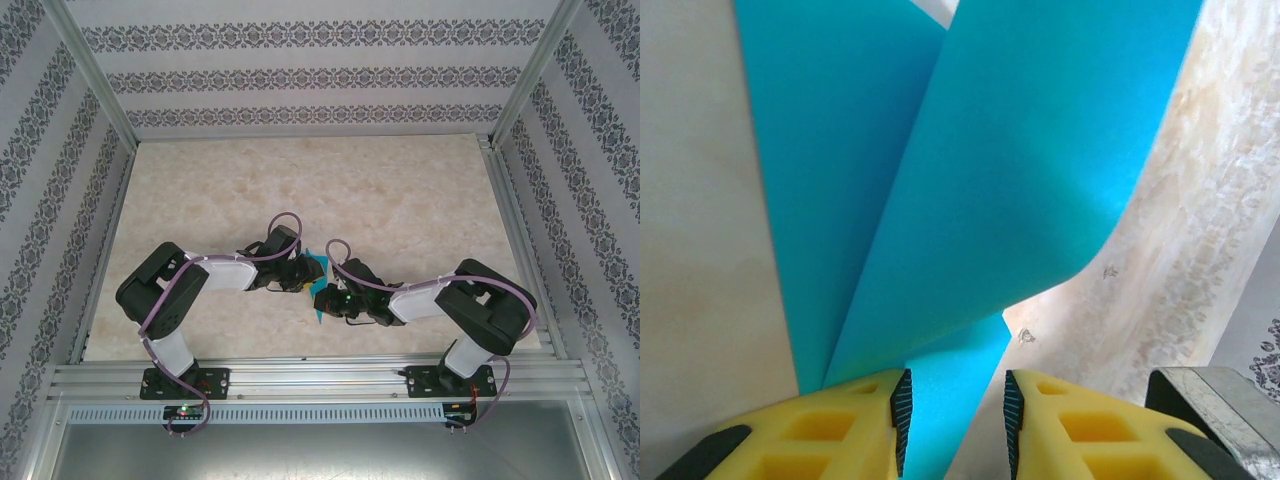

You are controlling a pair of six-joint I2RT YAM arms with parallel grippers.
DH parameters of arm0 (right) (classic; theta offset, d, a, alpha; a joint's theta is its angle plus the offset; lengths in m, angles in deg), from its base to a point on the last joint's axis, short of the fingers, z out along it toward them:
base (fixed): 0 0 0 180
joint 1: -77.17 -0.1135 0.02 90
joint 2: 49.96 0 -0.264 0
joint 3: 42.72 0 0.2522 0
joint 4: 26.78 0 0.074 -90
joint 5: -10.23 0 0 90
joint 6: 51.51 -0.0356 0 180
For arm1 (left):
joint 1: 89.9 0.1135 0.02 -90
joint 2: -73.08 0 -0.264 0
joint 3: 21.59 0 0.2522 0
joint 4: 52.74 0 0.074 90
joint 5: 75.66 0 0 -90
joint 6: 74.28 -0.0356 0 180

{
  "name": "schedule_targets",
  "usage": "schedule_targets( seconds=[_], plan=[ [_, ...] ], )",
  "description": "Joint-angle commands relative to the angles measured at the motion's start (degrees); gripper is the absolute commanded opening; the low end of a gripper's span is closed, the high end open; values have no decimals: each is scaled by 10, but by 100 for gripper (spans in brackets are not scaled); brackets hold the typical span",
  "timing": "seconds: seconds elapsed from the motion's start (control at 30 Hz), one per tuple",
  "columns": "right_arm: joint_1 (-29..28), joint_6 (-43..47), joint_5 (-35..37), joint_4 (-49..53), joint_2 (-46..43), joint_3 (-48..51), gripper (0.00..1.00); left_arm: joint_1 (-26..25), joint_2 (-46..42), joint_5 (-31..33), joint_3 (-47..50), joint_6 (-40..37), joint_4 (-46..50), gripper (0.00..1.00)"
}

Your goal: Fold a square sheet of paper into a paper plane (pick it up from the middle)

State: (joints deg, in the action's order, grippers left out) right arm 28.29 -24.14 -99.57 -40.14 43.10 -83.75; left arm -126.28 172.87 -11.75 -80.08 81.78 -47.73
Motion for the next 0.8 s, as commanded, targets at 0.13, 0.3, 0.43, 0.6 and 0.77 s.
schedule_targets(
  seconds=[0.13, 0.3, 0.43, 0.6, 0.77],
  plan=[
    [-17, 33, -10, 47, 32, 34, 4, 3, -28, 31, 5, -12, 51, 37],
    [-4, 105, -46, 116, 22, 20, 3, 3, -66, 27, -12, -39, 75, 41],
    [8, 170, -65, 183, 8, -4, 3, 3, -100, 28, -21, -63, 92, 44],
    [28, 212, -87, 220, 5, -22, 3, 3, -147, 52, -16, -83, 117, 46],
    [39, 234, -97, 236, 11, -32, 4, 3, -201, 94, 3, -102, 141, 45]
  ],
)
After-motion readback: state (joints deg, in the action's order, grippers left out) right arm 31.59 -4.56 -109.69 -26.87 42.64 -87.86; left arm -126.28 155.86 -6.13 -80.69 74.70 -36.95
